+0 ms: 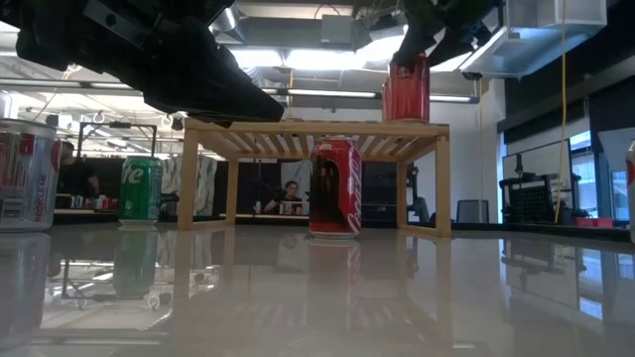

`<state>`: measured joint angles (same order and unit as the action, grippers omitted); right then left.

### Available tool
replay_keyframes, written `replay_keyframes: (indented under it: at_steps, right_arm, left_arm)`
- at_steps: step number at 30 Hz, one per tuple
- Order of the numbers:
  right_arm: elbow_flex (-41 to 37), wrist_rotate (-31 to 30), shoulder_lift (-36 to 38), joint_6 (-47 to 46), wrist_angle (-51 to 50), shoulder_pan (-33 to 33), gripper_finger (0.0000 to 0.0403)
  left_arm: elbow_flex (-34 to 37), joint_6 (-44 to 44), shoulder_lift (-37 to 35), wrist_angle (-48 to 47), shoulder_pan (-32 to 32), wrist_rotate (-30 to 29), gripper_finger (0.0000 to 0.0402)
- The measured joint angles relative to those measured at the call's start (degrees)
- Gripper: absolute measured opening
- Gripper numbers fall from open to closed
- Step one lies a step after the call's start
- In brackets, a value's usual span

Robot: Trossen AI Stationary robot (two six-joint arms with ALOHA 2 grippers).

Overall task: Place canned beverage on shelf
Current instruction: Put the red soda can on the shelf, then put the top red white soda can on the shelf

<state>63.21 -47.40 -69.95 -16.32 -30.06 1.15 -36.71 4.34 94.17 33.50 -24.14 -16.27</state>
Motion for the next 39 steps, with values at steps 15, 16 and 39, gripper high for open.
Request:
replay_keyframes:
  at_steps: [15,16,39]
  right_arm:
    - [3.29,1.61,0.36,0.26,-4.9,-1.13,0.0381]
    - [4.3,1.15,0.37,0.25,-5.74,-1.47,0.0381]
    - [-7.27,4.82,0.35,-5.45,0.05,-27.45,0.0381]
  left_arm:
    - [0.0,-0.01,0.0,-0.01,-0.02,0.01,0.0003]
    - [0.0,0.0,0.0,0.0,-0.02,0.0,0.0003]
    - [0.0,-0.69,0.0,4.7,1.56,-3.13,0.011]
